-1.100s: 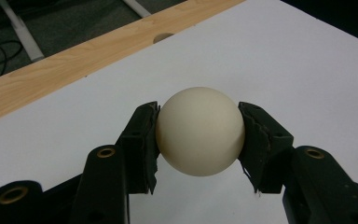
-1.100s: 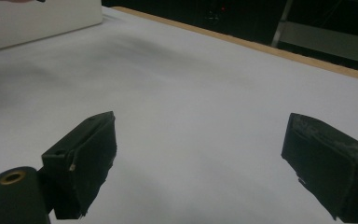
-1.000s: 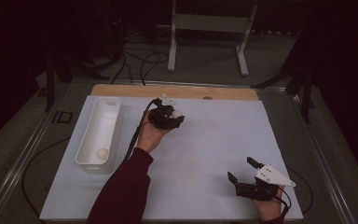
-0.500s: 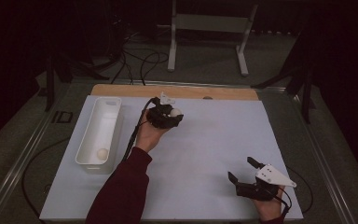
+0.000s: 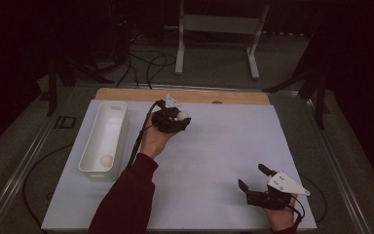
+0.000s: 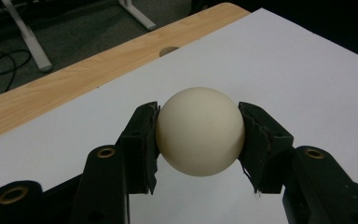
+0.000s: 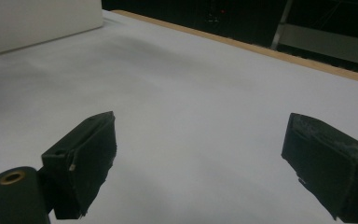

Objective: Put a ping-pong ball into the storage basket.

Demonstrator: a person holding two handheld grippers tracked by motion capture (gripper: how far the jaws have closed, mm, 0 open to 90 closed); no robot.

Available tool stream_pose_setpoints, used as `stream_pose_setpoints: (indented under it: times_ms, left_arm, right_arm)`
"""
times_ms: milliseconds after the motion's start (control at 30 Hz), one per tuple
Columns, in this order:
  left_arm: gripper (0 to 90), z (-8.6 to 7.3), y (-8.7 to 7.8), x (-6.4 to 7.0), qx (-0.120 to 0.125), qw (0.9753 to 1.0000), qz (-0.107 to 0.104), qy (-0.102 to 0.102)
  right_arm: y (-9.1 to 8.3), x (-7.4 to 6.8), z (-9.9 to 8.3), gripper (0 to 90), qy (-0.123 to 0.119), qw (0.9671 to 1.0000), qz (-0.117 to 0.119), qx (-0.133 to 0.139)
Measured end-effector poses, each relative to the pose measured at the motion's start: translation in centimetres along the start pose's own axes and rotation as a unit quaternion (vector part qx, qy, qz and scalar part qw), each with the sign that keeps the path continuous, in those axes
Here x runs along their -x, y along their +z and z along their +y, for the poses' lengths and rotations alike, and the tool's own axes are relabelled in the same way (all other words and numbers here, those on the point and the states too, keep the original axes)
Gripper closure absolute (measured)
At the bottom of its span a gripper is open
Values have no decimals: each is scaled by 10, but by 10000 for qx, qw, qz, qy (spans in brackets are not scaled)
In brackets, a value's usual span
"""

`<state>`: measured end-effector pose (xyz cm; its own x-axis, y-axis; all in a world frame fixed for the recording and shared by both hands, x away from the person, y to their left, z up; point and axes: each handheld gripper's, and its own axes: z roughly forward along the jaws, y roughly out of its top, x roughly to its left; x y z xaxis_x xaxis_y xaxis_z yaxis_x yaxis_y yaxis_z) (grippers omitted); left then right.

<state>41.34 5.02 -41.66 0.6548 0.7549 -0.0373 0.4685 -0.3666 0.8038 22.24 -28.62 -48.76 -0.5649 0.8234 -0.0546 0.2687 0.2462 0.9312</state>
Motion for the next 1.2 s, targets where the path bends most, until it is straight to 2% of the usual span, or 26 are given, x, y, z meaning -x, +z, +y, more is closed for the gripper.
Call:
stream_pose_setpoints:
  times_ms: [1200]
  left_arm:
    - [513, 9, -19, -1, 163, 9999, 47, -14]
  right_arm:
    - [-1, 0, 0, 96, 21, 10000, 7, 26]
